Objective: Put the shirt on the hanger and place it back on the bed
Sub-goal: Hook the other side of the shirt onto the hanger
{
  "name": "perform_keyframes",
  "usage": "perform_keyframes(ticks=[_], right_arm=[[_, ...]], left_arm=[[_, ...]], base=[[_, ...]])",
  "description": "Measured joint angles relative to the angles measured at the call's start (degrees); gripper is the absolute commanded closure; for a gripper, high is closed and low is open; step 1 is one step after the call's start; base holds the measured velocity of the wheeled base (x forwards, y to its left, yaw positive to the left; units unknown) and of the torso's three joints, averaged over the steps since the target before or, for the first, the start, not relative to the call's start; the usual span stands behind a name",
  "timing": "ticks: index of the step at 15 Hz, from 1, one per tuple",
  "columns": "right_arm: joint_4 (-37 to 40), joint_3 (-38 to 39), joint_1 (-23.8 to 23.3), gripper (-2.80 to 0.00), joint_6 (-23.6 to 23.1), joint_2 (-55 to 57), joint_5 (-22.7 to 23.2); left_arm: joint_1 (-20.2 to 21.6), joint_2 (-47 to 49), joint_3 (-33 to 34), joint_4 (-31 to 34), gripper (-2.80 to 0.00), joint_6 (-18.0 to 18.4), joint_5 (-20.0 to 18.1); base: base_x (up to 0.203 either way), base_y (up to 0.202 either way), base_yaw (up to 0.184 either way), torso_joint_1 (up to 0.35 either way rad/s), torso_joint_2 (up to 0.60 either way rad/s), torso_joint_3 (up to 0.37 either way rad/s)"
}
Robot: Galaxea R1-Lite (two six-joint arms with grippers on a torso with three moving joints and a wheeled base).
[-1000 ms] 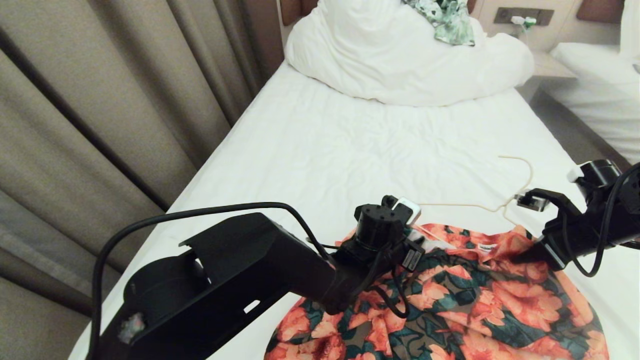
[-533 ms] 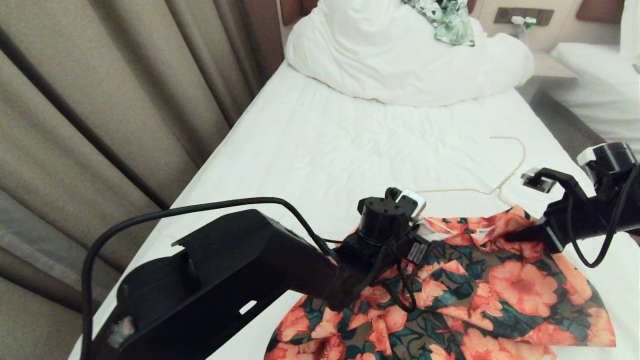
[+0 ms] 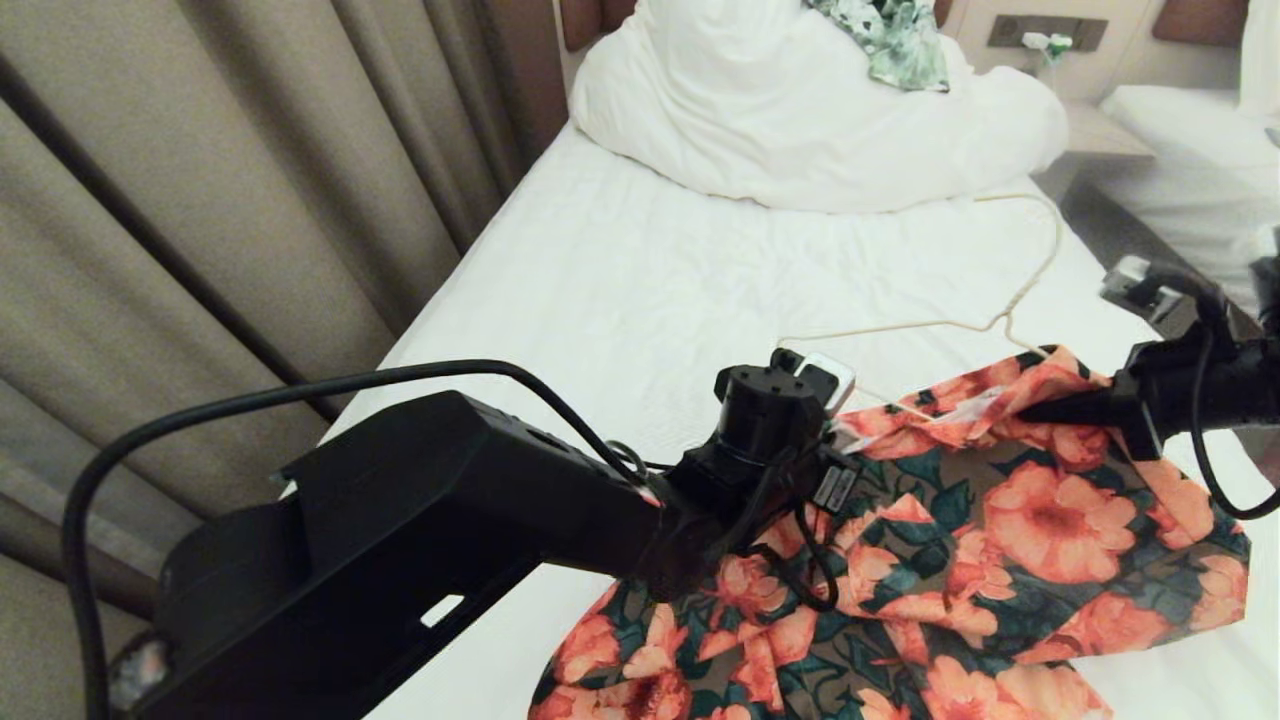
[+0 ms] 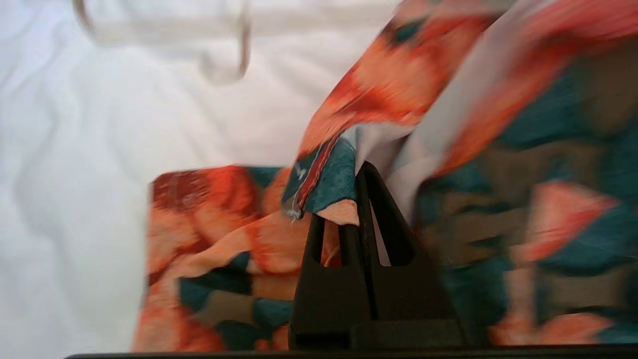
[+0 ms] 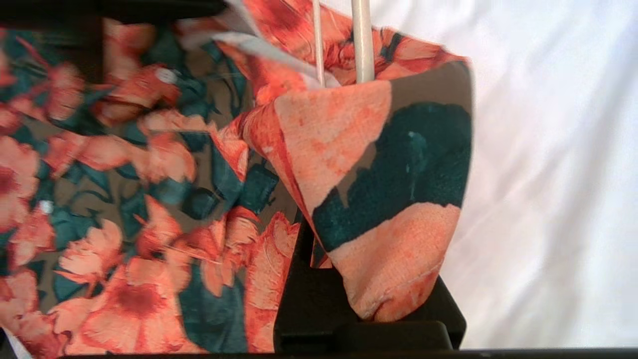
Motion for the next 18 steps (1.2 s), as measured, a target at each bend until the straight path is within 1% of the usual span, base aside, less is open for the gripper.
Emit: perform_keyframes(ticks=[5,10,12,14,17,18], right_arm=[[0.7,2.0,1.6,0.0,-0.2,-7.8,3.6],[0.5,5.7,3.4,0.0,-0.8,-11.7,4.0],[0.5,6.3,4.8,0.0,-0.9,-12.5,4.0],[0.3,6.8,5.9,0.0,-1.6,-12.8,4.0],[0.0,6.8,6.5,0.0,-1.6,-12.2,3.8],[-0.1,6.6,6.4,0.0,-1.6,-12.1,3.8]], left_arm=[[3.8,-1.0,0.2,0.5,0.0,0.0,1.5],[8.5,-7.2,0.2,5.7,0.0,0.1,1.8],[9.3,-9.7,0.4,7.3,0.0,0.2,2.8],[9.8,-11.8,0.4,7.4,0.0,0.4,3.4],[9.9,-14.6,1.3,7.5,0.0,0.4,4.3],[10.0,-15.4,1.9,7.5,0.0,1.0,4.4]], base=[[0.0,0.0,0.0,0.0,0.0,0.0],[0.0,0.0,0.0,0.0,0.0,0.0],[0.0,0.0,0.0,0.0,0.0,0.0],[0.0,0.0,0.0,0.0,0.0,0.0],[0.0,0.0,0.0,0.0,0.0,0.0],[0.0,0.0,0.0,0.0,0.0,0.0]])
